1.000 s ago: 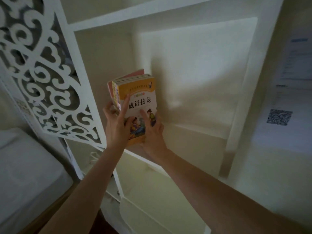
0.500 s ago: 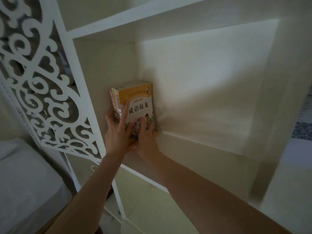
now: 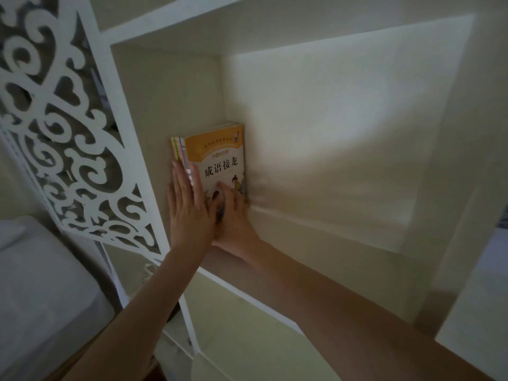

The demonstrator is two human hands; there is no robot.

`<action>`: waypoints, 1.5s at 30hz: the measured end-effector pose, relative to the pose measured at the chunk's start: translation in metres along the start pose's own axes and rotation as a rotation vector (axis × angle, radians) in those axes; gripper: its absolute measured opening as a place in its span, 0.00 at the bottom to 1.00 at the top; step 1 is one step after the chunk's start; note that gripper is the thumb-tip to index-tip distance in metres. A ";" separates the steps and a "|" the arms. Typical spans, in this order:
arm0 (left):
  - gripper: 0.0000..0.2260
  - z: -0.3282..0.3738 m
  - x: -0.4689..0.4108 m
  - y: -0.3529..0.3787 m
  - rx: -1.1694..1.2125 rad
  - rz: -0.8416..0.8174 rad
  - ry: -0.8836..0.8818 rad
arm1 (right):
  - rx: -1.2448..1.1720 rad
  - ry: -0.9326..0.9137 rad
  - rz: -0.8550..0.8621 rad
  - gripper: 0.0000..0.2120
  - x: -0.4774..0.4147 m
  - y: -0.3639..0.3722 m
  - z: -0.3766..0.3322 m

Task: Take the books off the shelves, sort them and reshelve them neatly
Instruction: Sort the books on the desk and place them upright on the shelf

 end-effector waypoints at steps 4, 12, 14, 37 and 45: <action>0.33 0.002 0.000 -0.002 0.016 -0.035 -0.035 | 0.081 -0.068 -0.006 0.40 -0.007 -0.007 -0.010; 0.29 0.005 0.000 -0.002 0.211 -0.110 0.038 | -0.061 -0.077 0.029 0.49 -0.006 -0.022 -0.009; 0.36 0.005 -0.004 -0.014 0.413 -0.070 -0.036 | -0.065 -0.091 0.028 0.45 -0.006 -0.025 -0.015; 0.28 0.045 0.004 -0.047 0.296 0.044 0.112 | -0.212 0.068 0.186 0.41 0.046 -0.081 -0.031; 0.25 0.059 0.027 -0.098 0.597 -0.038 0.037 | -0.390 0.124 0.133 0.47 0.124 -0.125 -0.062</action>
Point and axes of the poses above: each hand's wrist, its own x-axis away from the middle knuckle, its own y-axis out of the palm, z = x × y, the point moved 10 cm from there along -x, towards the middle knuckle, and after that the axes turned 4 degrees about -x, right-handed, at the moved point
